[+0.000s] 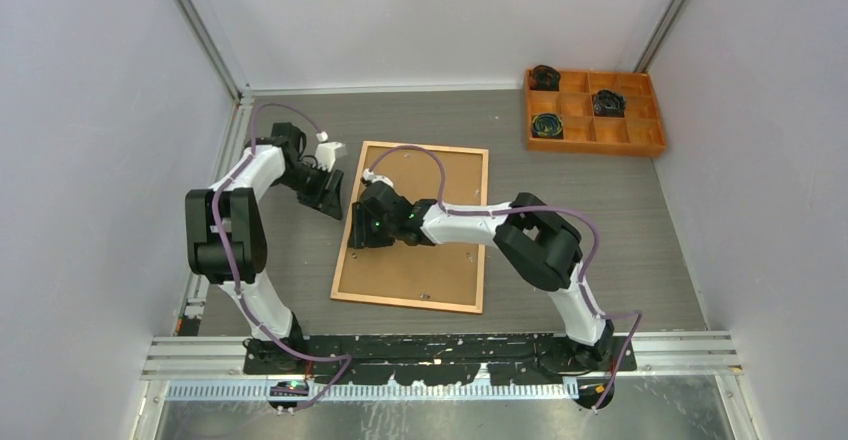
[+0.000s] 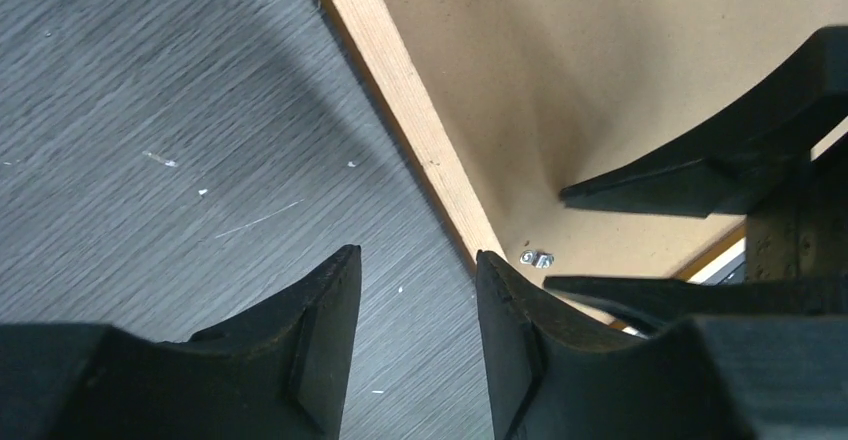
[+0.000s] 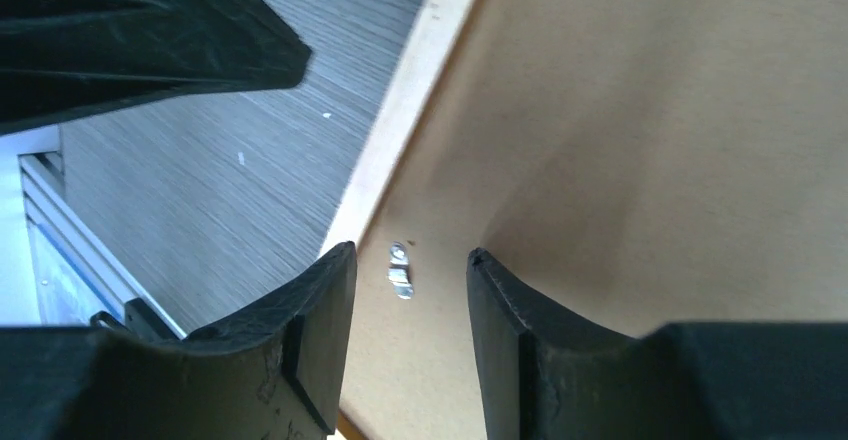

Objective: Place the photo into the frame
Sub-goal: Turn over the photo frame item on the photo frame, then install the photo frame at the center of the board.

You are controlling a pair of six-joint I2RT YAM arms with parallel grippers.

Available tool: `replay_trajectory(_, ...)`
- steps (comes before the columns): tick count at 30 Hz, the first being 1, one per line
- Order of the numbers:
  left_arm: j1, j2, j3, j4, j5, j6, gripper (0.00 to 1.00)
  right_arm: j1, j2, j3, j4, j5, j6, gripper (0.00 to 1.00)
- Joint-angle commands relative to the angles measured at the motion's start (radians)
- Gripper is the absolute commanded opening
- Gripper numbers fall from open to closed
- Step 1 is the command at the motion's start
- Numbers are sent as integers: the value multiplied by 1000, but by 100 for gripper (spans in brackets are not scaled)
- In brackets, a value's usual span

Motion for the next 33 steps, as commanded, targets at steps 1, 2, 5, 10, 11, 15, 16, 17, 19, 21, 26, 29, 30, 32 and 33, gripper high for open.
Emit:
replay_trajectory(1,2,4,34,-32,64,15,46,24,20,60,89,-23,27,50)
replay_trajectory(2,3,7,35,-34,68,18,44,26,27,58,89,-30,33,49)
replay_trajectory(5,3,19,36,-36,76,22,42,32,39,48,128,-41,48,48)
replay_trajectory(10,0,37,31,-31,83,21,38,39,48,32,147,-60,71,46)
replay_trajectory(11,-1,39,30,-28,84,21,37,41,50,28,149,-65,75,46)
replay_trajectory(15,-4,48,24,-24,77,23,33,50,39,14,145,-60,75,44)
replay_trajectory(16,-3,49,24,-23,75,23,32,50,32,7,146,-55,75,44)
replay_trajectory(17,-3,51,23,-21,75,24,31,50,26,2,148,-51,75,43)
replay_trajectory(19,-4,53,18,-20,72,26,29,51,9,-9,150,-39,72,43)
replay_trajectory(21,-4,51,13,-17,66,28,27,50,-11,-17,151,-29,63,43)
replay_trajectory(26,-4,49,6,-13,54,35,22,50,-58,-38,153,-8,57,43)
replay_trajectory(29,-5,49,6,-12,54,36,20,50,-69,-54,155,-4,59,43)
replay_trajectory(30,-4,48,6,-12,54,35,19,51,-68,-56,156,-3,63,43)
replay_trajectory(32,-4,49,6,-12,55,35,18,51,-60,-57,153,-8,69,43)
replay_trajectory(33,-5,49,6,-11,56,34,18,50,-55,-57,152,-12,72,43)
